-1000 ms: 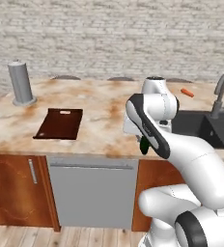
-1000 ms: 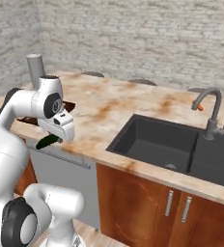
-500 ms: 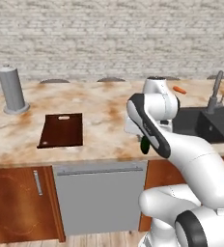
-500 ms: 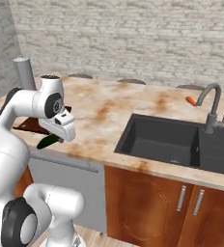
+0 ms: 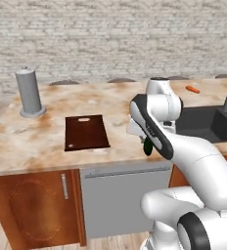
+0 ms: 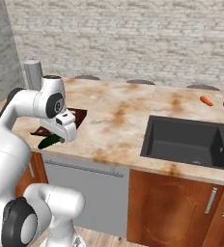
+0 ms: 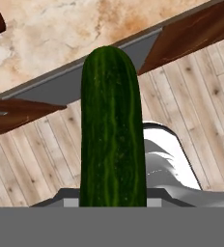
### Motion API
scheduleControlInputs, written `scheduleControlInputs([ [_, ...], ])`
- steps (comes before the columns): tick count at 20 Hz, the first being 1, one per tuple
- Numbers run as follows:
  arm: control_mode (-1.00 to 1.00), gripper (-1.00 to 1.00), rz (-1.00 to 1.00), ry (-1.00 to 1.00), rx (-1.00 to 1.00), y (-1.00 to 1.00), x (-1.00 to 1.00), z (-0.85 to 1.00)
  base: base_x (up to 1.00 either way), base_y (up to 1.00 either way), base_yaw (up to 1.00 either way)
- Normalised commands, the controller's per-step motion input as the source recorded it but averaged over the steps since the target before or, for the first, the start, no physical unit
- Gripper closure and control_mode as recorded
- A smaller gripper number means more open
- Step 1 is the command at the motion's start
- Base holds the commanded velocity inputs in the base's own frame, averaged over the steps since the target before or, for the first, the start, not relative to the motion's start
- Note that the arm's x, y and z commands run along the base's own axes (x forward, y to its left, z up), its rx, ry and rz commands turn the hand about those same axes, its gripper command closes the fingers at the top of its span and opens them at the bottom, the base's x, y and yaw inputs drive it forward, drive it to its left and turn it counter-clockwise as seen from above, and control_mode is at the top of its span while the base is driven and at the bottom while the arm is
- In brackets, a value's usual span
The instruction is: Place the two vegetables and bowl onto the tray for setting up a vegetable dip station.
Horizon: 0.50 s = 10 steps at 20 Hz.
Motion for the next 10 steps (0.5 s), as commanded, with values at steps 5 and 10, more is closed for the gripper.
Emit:
scheduleControlInputs([
  [5,1.00,1.00,0.00,0.00,0.00,0.00,0.00,0.00,0.00,0.66,-0.10],
  [10,1.00,1.00,0.00,0.00,0.00,0.00,0.00,0.00,0.03,0.60,-0.08],
])
